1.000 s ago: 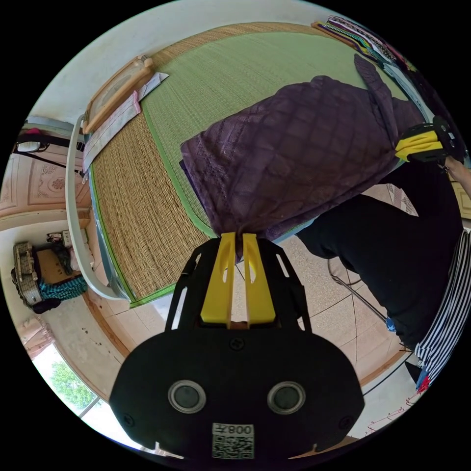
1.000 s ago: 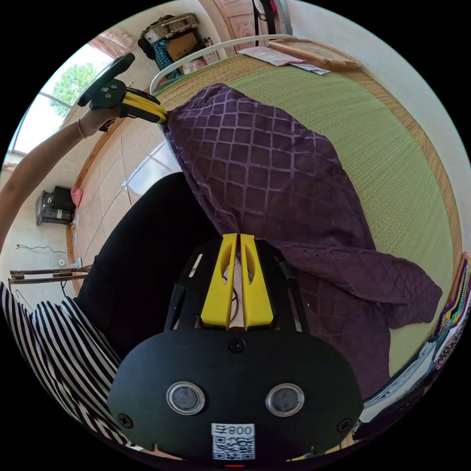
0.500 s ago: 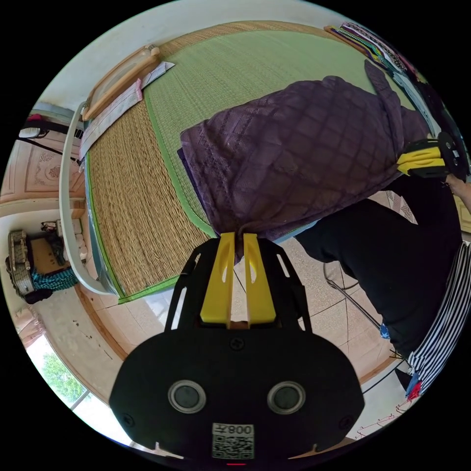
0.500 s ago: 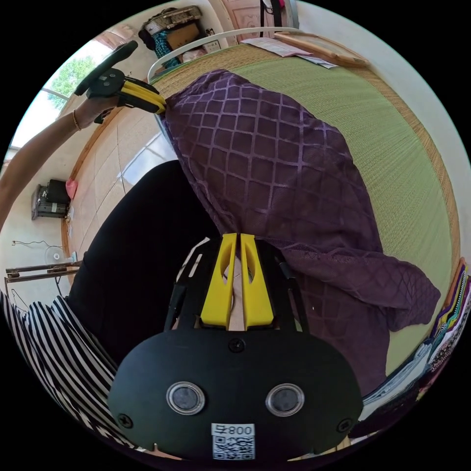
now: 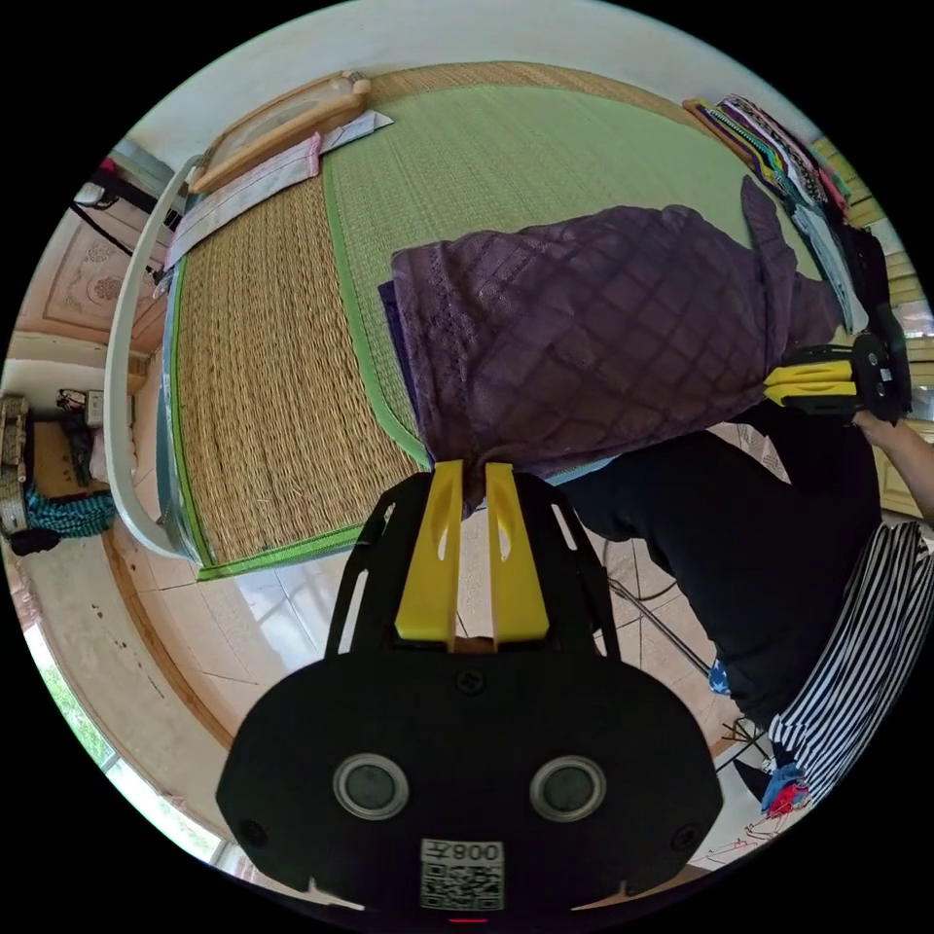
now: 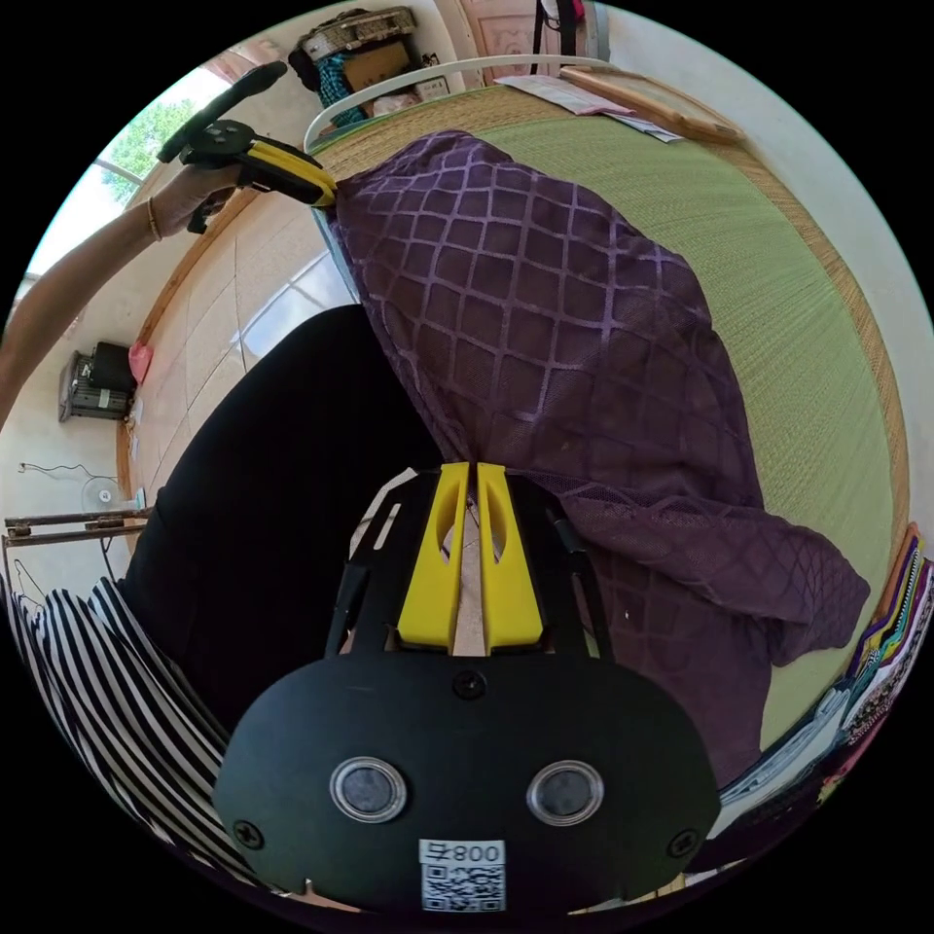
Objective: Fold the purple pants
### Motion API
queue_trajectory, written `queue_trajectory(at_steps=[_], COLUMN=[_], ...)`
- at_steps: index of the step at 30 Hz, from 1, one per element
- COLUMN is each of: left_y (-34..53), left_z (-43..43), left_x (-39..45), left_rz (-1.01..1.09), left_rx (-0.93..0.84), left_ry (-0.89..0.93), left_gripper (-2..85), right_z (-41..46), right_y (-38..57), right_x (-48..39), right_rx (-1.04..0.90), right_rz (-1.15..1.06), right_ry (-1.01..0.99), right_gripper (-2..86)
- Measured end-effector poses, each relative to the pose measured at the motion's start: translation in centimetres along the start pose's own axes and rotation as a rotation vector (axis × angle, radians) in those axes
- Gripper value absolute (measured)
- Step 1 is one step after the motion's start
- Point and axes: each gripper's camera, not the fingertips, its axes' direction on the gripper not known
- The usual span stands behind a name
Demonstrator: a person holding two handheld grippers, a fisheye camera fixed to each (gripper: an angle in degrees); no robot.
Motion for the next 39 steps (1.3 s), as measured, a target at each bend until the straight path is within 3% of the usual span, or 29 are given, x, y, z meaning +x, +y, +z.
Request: queue_trajectory(at_steps=[12,17,22,27,35,39], left_y=[1.1,-2.6,-6.2,-7.8,-14.0,-18.3], left_z=[1.6,4.2,8.2,8.3,8.8,10.2], left_x=[-3.9,-0.9,1.3,1.6,8.4,12.0], left_rz=[-0.128,-0.049,-0.004,-0.026,0.126,0.208], left_rx=[0.186,0.233,0.096,0.148,0.258,0.226], left_ry=[0.181,0.310,0.259,0.262,0.469,0.532], left_gripper=[5.1,4.0,2.3,1.0,2.8,5.0], right_z=[-2.6,-4.3,-6.1,-8.3,-12.1,-15.5], right_y=[2.0,3.0,4.2,5.4,7.9,9.2], right_x=[3.2,6.1,9.3,12.0,15.3,17.5], right_rx=[0.040,0.070,0.103,0.156,0.230,0.298], right_rz=[0.056,0.134,0.237,0.315,0.395,0.446], right_ry=[-0.068,-0.165,-0.301,-0.412,-0.593,-0.572], right_gripper=[2.0,2.1,2.4,2.6,2.9,3.2])
